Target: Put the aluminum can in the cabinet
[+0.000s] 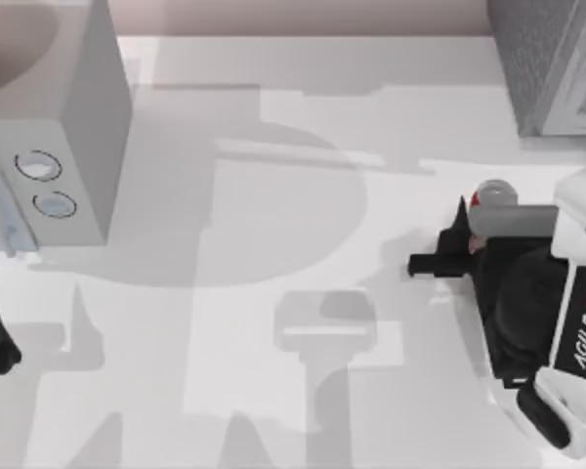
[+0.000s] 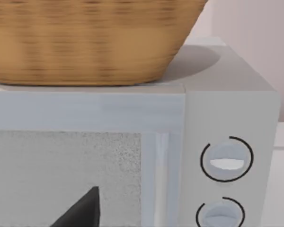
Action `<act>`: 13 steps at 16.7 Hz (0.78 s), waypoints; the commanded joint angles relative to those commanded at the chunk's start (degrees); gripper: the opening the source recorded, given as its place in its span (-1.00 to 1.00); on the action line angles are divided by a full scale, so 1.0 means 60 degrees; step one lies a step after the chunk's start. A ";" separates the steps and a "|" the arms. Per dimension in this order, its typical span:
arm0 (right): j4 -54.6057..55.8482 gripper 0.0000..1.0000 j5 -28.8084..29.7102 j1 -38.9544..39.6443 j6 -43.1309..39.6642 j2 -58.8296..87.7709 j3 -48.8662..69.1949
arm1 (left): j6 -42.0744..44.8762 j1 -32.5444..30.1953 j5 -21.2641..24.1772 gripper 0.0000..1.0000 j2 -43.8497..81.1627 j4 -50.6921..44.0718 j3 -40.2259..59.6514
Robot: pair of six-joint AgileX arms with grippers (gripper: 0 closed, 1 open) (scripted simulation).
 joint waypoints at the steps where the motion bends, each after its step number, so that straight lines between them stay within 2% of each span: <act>1: 0.0000 -1.00 0.0000 0.0000 0.0000 0.0000 0.0000 | 0.0000 0.0000 0.0000 1.00 0.0000 0.0000 0.0000; 7: -0.0066 -1.00 -0.0007 0.0017 0.0016 -0.0081 0.0007 | 0.0000 0.0000 0.0000 1.00 0.0000 0.0000 0.0000; 13: -0.1501 -1.00 -0.0036 -0.0002 -0.0031 -0.1532 0.0036 | 0.0000 0.0000 0.0000 1.00 0.0000 0.0000 0.0000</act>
